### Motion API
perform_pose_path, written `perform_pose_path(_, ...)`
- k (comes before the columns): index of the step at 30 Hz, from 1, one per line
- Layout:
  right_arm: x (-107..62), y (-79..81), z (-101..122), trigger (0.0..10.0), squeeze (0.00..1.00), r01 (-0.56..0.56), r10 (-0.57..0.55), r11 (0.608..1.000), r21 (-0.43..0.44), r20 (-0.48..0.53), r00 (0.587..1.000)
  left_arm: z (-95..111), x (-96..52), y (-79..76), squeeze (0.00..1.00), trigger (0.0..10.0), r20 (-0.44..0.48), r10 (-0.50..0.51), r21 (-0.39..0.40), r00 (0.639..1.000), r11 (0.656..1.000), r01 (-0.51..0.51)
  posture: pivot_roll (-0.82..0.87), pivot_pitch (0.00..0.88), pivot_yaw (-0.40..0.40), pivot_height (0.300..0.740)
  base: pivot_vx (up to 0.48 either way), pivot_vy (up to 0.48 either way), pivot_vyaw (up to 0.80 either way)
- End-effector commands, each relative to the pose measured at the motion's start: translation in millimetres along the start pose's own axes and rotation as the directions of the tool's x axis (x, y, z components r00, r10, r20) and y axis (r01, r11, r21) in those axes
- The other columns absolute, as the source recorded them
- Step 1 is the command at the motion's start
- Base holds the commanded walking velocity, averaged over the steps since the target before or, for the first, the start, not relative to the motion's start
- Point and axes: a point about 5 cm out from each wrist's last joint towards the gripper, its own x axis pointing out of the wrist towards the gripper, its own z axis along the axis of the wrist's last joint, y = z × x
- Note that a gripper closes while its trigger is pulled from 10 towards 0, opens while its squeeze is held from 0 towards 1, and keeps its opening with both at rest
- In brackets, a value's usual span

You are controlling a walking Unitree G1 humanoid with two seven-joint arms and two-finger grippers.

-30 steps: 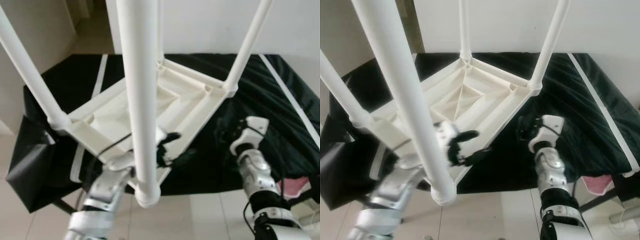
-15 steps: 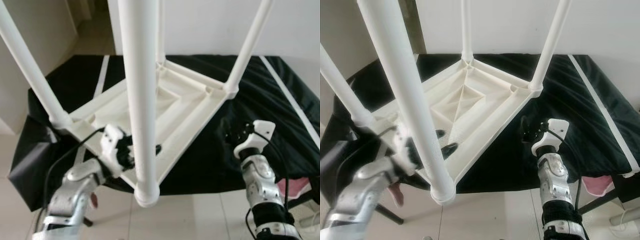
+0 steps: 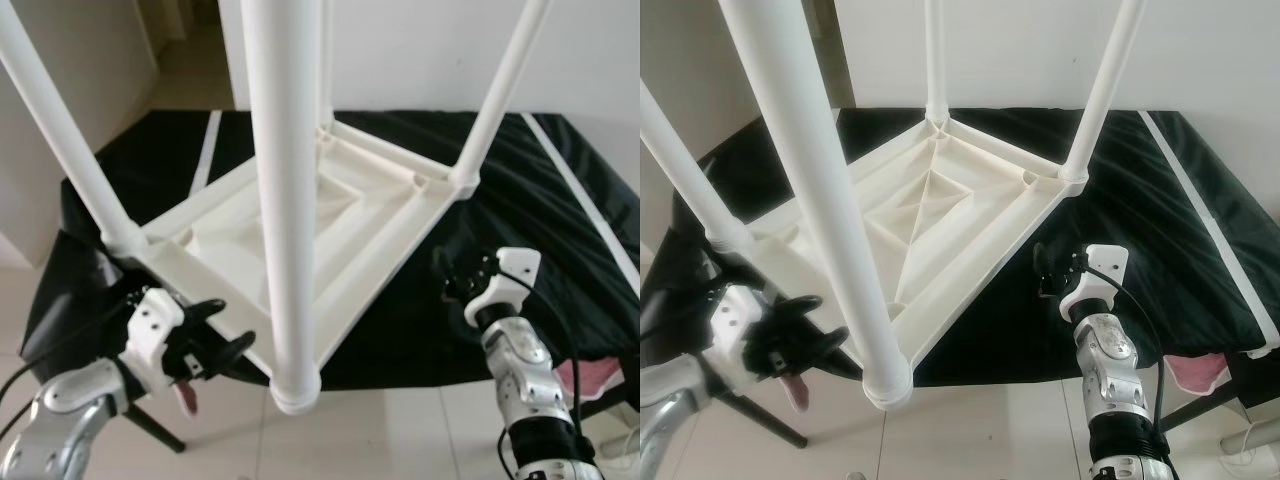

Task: Building children table

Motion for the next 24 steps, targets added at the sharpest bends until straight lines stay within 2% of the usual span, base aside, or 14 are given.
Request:
perform_pose_path(1,-1.7,0.0,-2,10.0,0.0,-0.003,0.003,1.0,-0.002,-0.018,1.0,3,-2.5,-18.6,0.0,10.0,-0.008,-0.316,0.036,0.949,0.948,0.316,0.02,0.027,-0.028,0.74,0.0,0.0,0.0)
perform_pose_path(3,-2.0,-0.3,-2,10.0,0.0,-0.004,0.004,1.0,-0.001,-0.021,1.0,5,-4.0,-21.8,0.0,10.0,-0.005,-0.336,0.049,0.942,0.941,0.335,0.02,0.027,-0.03,0.74,0.0,0.0,0.0)
perform_pose_path(4,-1.7,-0.5,-2,10.0,0.0,-0.007,0.007,1.0,-0.003,-0.026,1.0,18,-1.6,-34.6,0.0,10.0,0.043,-0.418,0.035,0.907,0.908,0.417,0.02,0.029,-0.032,0.74,0.0,0.0,0.0)
perform_pose_path(7,-1.6,-0.6,-1,10.0,0.0,-0.008,0.008,1.0,-0.003,-0.028,1.0,21,-0.9,-38.9,0.0,10.0,0.053,-0.442,0.036,0.895,0.897,0.441,0.02,0.029,-0.032,0.74,0.0,0.0,0.0)
perform_pose_path(8,-1.7,-0.7,-1,10.0,0.0,-0.008,0.008,1.0,-0.005,-0.029,1.0,32,1.9,-49.5,0.0,10.0,0.095,-0.5,0.06,0.861,0.866,0.497,0.02,0.035,-0.035,0.74,0.0,0.0,0.0)
perform_pose_path(9,-1.7,-0.8,-1,10.0,0.0,-0.009,0.008,1.0,-0.006,-0.03,1.0,36,2.6,-52.9,0.0,10.0,0.111,-0.518,0.07,0.848,0.856,0.513,0.02,0.035,-0.035,0.74,0.0,0.0,0.0)
perform_pose_path(12,-1.6,-0.9,0,10.0,0.0,-0.01,0.009,1.0,-0.006,-0.031,0.999,40,3.1,-57.7,0.0,10.0,0.124,-0.543,0.095,0.831,0.84,0.534,0.02,0.041,-0.04,0.74,0.0,0.0,0.0)
perform_pose_path(13,-1.6,-1.5,0,10.0,0.0,-0.01,0.01,1.0,-0.008,-0.032,0.999,42,2.6,-62.3,0.0,10.0,0.126,-0.583,0.102,0.803,0.813,0.574,0.01,0.045,-0.044,0.74,0.0,0.0,0.0)
perform_pose_path(14,-1.6,-1.5,0,10.0,0.0,-0.01,0.01,1.0,-0.008,-0.032,0.999,42,2.6,-62.3,0.0,10.0,0.126,-0.583,0.102,0.803,0.813,0.574,0.01,0.045,-0.044,0.74,0.0,0.0,0.0)
perform_pose_path(16,-0.7,-3.1,1,10.0,0.0,-0.009,0.009,1.0,-0.011,-0.036,0.999,42,4.4,-68.4,0.0,10.0,0.12,-0.633,0.134,0.765,0.774,0.619,0.01,0.053,-0.056,0.74,0.0,0.0,0.0)
perform_pose_path(18,0.2,-4.0,2,10.0,0.0,-0.009,0.008,1.0,-0.012,-0.036,0.999,42,6.6,-70.8,0.0,10.0,0.111,-0.651,0.15,0.751,0.758,0.635,0.01,0.054,-0.058,0.74,0.0,0.0,0.0)
perform_pose_path(21,1.7,-4.1,4,10.0,0.0,-0.01,0.009,1.0,-0.014,-0.035,0.999,43,10.5,-71.1,0.0,10.0,0.107,-0.653,0.164,0.75,0.755,0.635,0.0,0.054,-0.057,0.74,0.0,0.0,0.0)
perform_pose_path(23,5.2,-3.5,8,10.0,0.0,-0.009,0.009,1.0,-0.014,-0.024,1.0,43,23.3,-69.3,0.0,10.0,0.085,-0.644,0.195,0.76,0.759,0.621,-0.01,0.054,-0.054,0.74,0.0,0.0,0.0)
perform_pose_path(24,5.2,-3.5,8,10.0,0.0,-0.009,0.009,1.0,-0.014,-0.024,1.0,43,23.3,-69.3,0.0,10.0,0.085,-0.644,0.195,0.76,0.759,0.621,-0.01,0.054,-0.054,0.74,0.0,0.0,0.0)
